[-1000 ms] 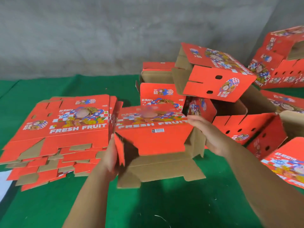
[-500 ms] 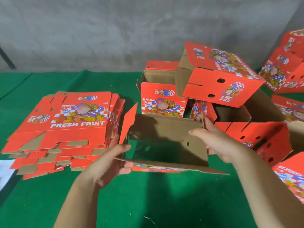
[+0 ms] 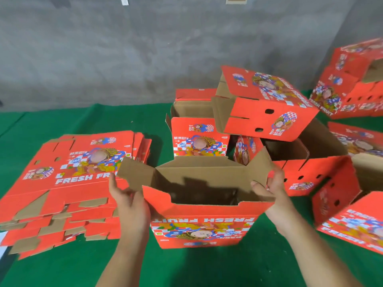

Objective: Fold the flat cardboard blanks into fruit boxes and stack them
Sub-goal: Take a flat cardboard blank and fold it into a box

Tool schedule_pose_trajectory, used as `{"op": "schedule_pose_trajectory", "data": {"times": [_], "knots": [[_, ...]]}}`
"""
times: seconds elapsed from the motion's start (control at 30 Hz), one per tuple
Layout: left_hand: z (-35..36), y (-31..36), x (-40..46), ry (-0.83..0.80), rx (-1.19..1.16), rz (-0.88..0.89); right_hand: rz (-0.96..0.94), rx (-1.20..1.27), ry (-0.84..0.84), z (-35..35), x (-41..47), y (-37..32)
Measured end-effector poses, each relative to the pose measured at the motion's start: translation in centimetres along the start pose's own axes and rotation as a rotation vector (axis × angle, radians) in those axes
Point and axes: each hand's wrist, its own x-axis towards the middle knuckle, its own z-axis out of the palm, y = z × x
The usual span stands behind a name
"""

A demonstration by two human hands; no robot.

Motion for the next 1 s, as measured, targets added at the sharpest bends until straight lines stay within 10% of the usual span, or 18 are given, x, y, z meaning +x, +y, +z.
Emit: {"op": "schedule_pose_trajectory", "data": {"times": [0.23,0.6,1.0], "knots": [[0.1,-1.8,1.3,-0.037,0.198,0.135,-0.342,-0.392,0.396,0.3,0.4,1.7],[-0.3,-1.6,-0.2,-0.222,0.239,0.134,0.170,-0.506,-0.274,-2.6,0.0,-1.2],[-0.9,-1.1,0.7,-0.050,0.792,0.379,0.075,-0.470,-0.203,-1.3,-2.9,-6.3]]}}
